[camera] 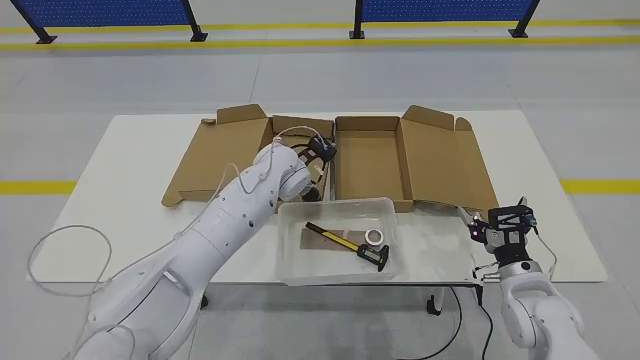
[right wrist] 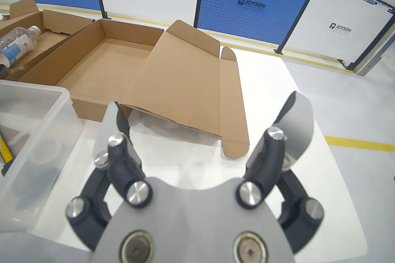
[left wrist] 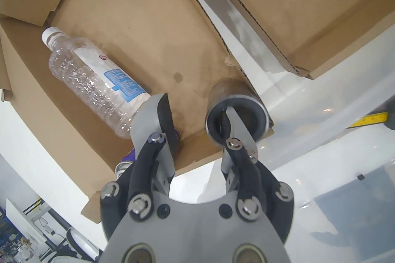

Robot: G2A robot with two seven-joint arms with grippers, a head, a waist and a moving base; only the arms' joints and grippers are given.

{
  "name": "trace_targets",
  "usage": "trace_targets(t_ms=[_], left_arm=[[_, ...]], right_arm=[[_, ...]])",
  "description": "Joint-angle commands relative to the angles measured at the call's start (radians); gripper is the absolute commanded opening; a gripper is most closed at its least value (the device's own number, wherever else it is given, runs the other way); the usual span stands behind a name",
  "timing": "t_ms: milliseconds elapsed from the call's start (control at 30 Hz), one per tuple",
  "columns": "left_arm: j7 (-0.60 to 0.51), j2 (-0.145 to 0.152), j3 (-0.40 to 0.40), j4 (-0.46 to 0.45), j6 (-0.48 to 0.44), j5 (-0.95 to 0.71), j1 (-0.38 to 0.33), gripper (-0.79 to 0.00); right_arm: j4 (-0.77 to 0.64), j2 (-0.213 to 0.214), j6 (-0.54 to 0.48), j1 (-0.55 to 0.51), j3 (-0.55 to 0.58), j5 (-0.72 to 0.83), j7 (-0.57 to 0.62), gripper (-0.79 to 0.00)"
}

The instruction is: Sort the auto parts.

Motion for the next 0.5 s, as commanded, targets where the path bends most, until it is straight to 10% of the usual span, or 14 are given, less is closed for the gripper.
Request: trace_targets(t_ms=[0, 33, 467], left_arm=[[0.004, -0.002, -0.004, 0.002, 0.000, 0.003, -0.002, -0.336], [0.005, -0.003, -0.006, 0.002, 0.000, 0.006, -0.002, -0.219], [0.062, 0.034, -0.124, -0.167, 0.075, 0.072, 0.040, 0.000]], right_arm=[[0.000, 0.000, 0.000, 0.000, 0.000, 0.000, 0.000, 0.000], [0.000, 0.000, 0.000, 0.000, 0.000, 0.000, 0.000, 0.000], [0.000, 0.000, 0.000, 0.000, 0.000, 0.000, 0.000, 0.000]])
